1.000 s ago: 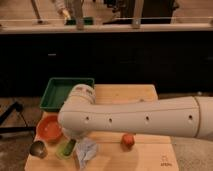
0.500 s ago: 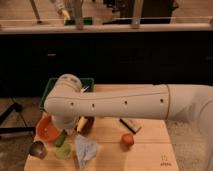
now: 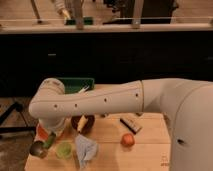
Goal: Place pepper in red bowl
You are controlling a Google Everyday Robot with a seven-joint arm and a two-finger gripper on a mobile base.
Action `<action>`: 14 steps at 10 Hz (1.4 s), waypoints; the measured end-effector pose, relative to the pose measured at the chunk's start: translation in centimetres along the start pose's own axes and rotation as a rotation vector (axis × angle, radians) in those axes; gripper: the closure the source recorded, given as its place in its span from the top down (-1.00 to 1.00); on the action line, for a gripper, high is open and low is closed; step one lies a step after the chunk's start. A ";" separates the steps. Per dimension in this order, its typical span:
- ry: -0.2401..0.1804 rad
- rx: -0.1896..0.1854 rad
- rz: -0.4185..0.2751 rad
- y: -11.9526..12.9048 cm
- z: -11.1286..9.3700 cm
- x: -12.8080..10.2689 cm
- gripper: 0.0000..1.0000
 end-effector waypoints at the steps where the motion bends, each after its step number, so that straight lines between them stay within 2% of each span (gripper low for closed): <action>1: 0.001 0.005 0.005 -0.5 -0.2 0.5 -0.23; 3: 0.009 0.014 0.002 -2.4 -0.8 2.2 -0.23; 7: 0.011 0.019 0.007 -4.5 -0.3 3.9 -0.23; 9: 0.011 0.024 0.009 -5.0 0.6 5.1 -0.23; 14: -0.024 0.066 0.032 -5.1 4.1 9.0 -0.23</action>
